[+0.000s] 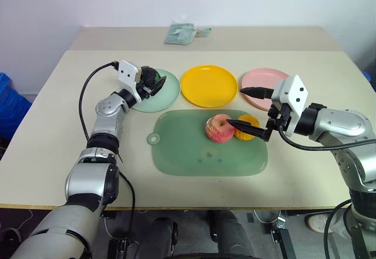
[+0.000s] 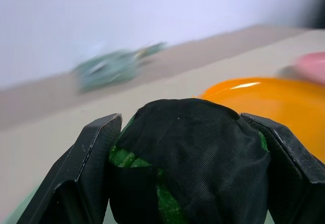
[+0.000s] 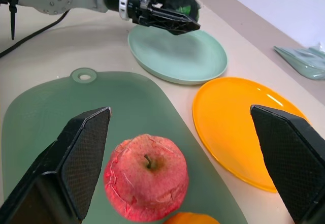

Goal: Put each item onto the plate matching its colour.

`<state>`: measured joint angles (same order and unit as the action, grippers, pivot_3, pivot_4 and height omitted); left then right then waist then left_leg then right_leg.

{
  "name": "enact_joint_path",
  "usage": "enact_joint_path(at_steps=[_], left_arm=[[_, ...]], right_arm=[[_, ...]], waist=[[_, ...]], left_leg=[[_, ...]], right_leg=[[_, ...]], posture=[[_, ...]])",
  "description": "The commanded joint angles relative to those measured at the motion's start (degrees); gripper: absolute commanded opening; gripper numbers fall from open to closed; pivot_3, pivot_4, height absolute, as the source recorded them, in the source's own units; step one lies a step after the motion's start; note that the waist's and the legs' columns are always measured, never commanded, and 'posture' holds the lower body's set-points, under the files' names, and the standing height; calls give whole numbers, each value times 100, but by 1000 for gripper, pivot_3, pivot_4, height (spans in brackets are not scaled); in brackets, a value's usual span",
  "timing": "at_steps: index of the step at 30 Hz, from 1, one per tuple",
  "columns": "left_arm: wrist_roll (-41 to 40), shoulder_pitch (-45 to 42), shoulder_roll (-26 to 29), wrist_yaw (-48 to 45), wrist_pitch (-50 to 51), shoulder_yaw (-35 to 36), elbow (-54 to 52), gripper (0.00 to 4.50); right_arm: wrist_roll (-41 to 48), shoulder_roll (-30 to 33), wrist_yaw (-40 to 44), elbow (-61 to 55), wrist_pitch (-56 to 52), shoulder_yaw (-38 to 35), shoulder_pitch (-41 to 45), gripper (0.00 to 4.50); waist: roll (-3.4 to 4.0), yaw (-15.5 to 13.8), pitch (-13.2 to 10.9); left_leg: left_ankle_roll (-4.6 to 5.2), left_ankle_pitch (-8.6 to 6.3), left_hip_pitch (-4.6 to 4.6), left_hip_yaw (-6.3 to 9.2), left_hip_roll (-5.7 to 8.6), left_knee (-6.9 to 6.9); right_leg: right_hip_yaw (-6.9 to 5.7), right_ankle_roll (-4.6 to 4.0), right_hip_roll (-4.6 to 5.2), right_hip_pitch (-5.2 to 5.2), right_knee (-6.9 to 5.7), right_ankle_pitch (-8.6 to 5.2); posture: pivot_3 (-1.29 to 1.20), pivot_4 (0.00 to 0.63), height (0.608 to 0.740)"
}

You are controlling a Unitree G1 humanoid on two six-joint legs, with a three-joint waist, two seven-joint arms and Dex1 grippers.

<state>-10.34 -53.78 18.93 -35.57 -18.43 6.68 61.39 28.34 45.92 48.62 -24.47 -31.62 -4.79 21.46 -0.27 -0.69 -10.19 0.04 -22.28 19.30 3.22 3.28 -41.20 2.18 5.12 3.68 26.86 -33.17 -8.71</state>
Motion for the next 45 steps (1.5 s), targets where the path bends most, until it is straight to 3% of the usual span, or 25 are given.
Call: enact_joint_path(at_steps=[1,3,4,5,7,10,14,18,24,33,38,42,45], left_arm=[[117,-154,27,285,175,65,77,3742],[36,-128,-8,76,315,75,25,3742],[74,-110,-2,4,346,28,-14,4293],[121,-115,4,90,272,25,-30,4471],[140,-169,20,292,180,88,-43,4471],[-273,-215,-1,-223,199,321,-309,4471],[-954,-14,109,-1621,810,416,-1296,4471],[-1731,809,596,-3644,1992,107,-2946,4471],[-2173,1661,1444,-4552,3655,-168,-4317,4471],[-2320,2192,1597,-4384,4223,-133,-5265,4471],[-2350,2319,1629,-4246,4186,-61,-5386,4500],[-2422,2351,1680,-4247,4215,-42,-5398,4500],[-2374,2280,1559,-4091,3983,39,-5278,4500]], right_arm=[[27,-13,-40,-141,57,-99,91,4500],[40,-11,-45,-159,46,-111,90,4500],[50,-11,-47,-159,38,-117,98,4500],[50,-7,-45,-157,38,-120,100,4500],[24,-2,-47,-143,60,-116,95,4500],[70,-2,-36,-161,10,-117,76,4500],[281,-31,-152,-116,-535,-41,217,4500],[-94,-175,-498,-2,-859,506,428,4500],[-347,-581,-653,294,-1034,1122,654,4500],[-614,-827,-637,1115,-1529,1526,1009,4500],[-435,-961,-560,1224,-1750,1347,1150,3064],[-239,-1123,-570,1198,-1742,1019,1304,3060],[-151,-1520,-1058,1542,-1436,352,1673,3060]], waist=[[0,-8,0],[-1,-10,0],[-1,-8,0],[-1,-4,0],[-1,-2,0],[-1,1,0],[-1,5,0],[3,128,2],[1,164,1],[1,142,1],[1,147,1],[1,147,1],[1,156,1]], left_leg=[[0,0,0,0,0,0],[0,0,2,2,2,0],[0,0,4,1,2,0],[0,0,3,1,3,0],[0,0,4,1,3,0],[0,0,3,2,2,0],[-2,1,2,2,0,0],[-1,0,0,0,-2,2],[-2,1,1,5,-5,5],[-2,1,5,7,0,4],[-6,3,3,7,-3,5],[-6,3,3,7,-3,6],[-6,3,6,6,-3,5]], right_leg=[[0,0,0,0,0,0],[-1,0,0,0,1,0],[0,0,1,0,2,0],[-1,0,1,0,2,0],[-1,0,2,0,3,0],[-1,0,1,0,3,0],[-1,0,1,0,0,0],[1,0,0,1,-1,0],[1,0,-4,7,-6,0],[0,-2,0,6,1,-1],[0,-2,-1,8,-1,-1],[0,-2,-2,8,-3,-1],[0,-2,-1,11,-4,-1]], posture=[[0,150,740],[0,150,740],[0,150,740],[0,150,740],[0,150,740],[0,150,740],[0,150,740],[0,150,740],[0,150,740],[0,150,740],[0,150,740],[0,150,740],[0,150,740]])
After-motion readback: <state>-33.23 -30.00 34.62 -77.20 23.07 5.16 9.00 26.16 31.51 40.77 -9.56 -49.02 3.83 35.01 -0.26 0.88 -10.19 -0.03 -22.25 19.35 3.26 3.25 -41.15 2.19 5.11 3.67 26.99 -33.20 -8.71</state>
